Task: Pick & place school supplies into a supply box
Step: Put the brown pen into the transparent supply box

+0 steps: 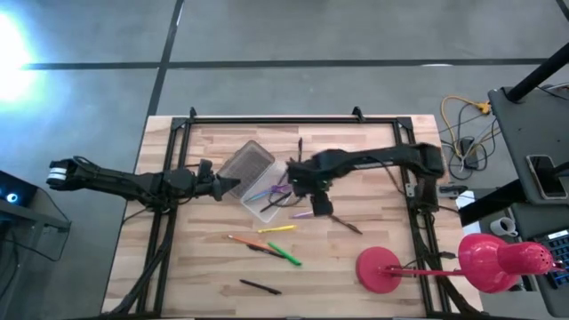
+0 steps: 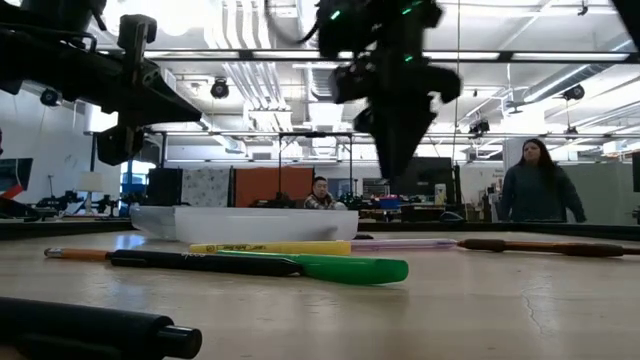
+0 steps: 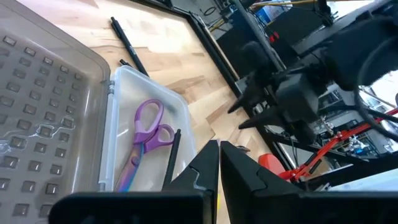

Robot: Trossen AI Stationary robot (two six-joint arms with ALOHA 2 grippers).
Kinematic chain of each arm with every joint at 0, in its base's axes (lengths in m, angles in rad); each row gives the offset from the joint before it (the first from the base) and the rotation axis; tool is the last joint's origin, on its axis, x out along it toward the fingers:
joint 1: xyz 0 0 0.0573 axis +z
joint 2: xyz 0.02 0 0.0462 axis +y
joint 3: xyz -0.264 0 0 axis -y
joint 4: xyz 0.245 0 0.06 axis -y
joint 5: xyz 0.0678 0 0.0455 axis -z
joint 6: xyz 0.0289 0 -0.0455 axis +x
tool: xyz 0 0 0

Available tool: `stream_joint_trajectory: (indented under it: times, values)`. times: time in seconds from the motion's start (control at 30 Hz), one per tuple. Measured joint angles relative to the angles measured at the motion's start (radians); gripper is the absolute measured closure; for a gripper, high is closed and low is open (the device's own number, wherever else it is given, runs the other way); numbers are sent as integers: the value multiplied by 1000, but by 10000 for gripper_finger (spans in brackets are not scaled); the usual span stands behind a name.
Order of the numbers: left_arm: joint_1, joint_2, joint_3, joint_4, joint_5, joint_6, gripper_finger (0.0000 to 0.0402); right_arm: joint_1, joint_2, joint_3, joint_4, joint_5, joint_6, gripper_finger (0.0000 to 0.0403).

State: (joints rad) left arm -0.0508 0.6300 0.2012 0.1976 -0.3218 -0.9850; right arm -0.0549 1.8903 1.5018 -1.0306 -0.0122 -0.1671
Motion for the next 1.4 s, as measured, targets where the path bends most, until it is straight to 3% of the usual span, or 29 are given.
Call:
stream_joint_trajectory:
  times: [0.17, 0.37, 0.63, 0.83, 1.07, 1.2, 1.33, 1.4]
  values:
    - [0, 0, -6, 0, 0, 2, 402, 57, -143, -195, 49, 24, 174, 252]
    - [0, 0, -7, 0, 0, 7, 402, 140, -207, -366, 46, 8, 399, 252]
    - [0, 0, -7, 0, 0, 7, 402, 252, -221, -474, 163, -24, 569, 252]
    - [0, 0, -7, 0, 0, 7, 402, 258, -220, -569, 311, -17, 731, 252]
    - [0, 0, -7, 0, 0, 7, 402, 258, -222, -637, 356, 49, 834, 256]
    - [0, 0, -7, 0, 0, 7, 402, 257, -223, -645, 355, 54, 845, 288]
    - [0, 0, -7, 0, 0, 7, 402, 246, -222, -638, 341, 57, 851, 363]
    - [0, 0, -7, 0, 0, 7, 402, 235, -221, -632, 333, 55, 866, 381]
